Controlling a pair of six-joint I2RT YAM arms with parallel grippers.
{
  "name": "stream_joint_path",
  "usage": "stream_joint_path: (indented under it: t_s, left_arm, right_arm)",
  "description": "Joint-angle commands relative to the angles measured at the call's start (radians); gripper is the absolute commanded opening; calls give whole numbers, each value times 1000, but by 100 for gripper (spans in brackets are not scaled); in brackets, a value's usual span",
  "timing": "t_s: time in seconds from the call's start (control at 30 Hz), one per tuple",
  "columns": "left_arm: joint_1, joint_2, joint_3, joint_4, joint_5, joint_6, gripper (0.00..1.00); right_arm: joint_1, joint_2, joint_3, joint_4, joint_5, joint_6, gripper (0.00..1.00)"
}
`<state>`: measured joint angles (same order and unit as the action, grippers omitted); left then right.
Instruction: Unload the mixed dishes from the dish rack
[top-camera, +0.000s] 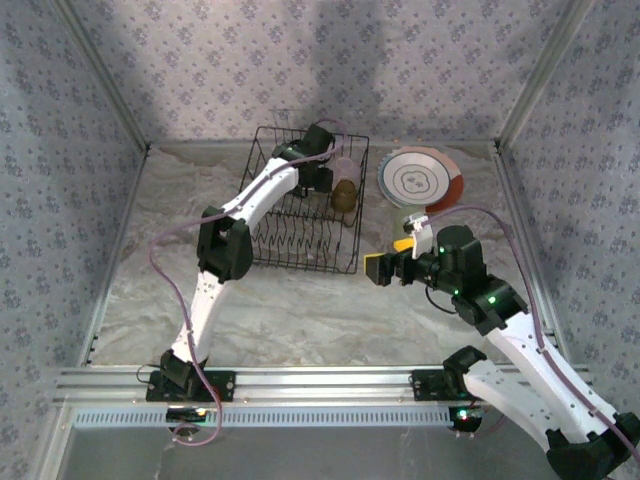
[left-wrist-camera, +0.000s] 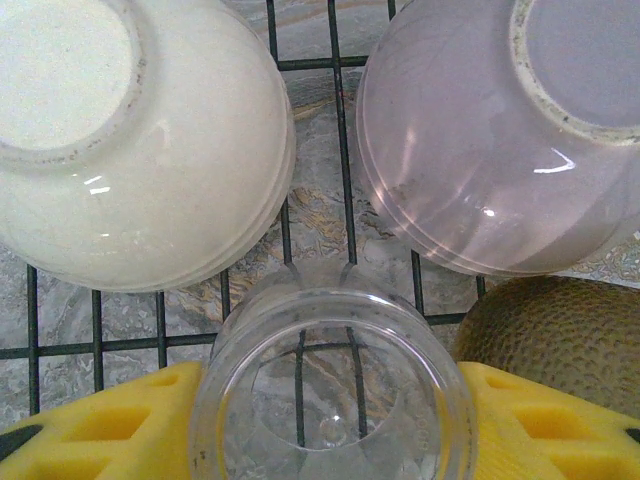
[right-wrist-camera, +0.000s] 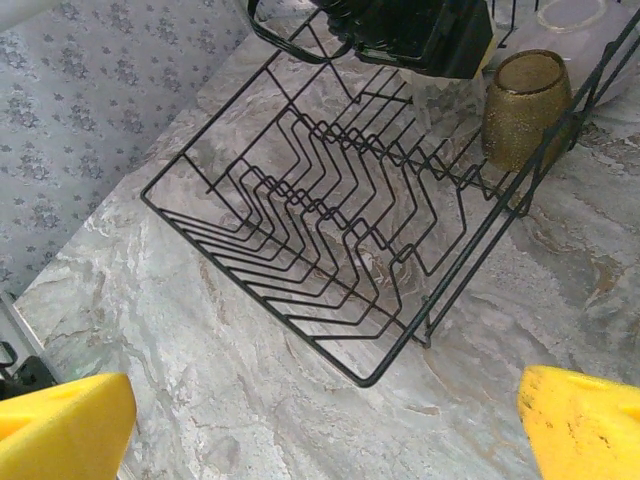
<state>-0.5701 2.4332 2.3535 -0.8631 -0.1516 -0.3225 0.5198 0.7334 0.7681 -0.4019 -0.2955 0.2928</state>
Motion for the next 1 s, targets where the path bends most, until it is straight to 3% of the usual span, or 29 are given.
stream_joint_path:
  t_s: [0.0, 0.53, 0.97]
  left_arm:
    - [-6, -77, -4, -38, -10, 9, 51]
    - [-6, -263, -172, 9, -7, 8, 48]
    - [12, -663, -630, 213, 123, -76, 48]
  right_arm:
    - [6, -12, -9, 32, -23, 11, 100]
    - [7, -24, -26, 42, -24, 11, 100]
    - [8, -23, -39, 79, -38, 40, 100]
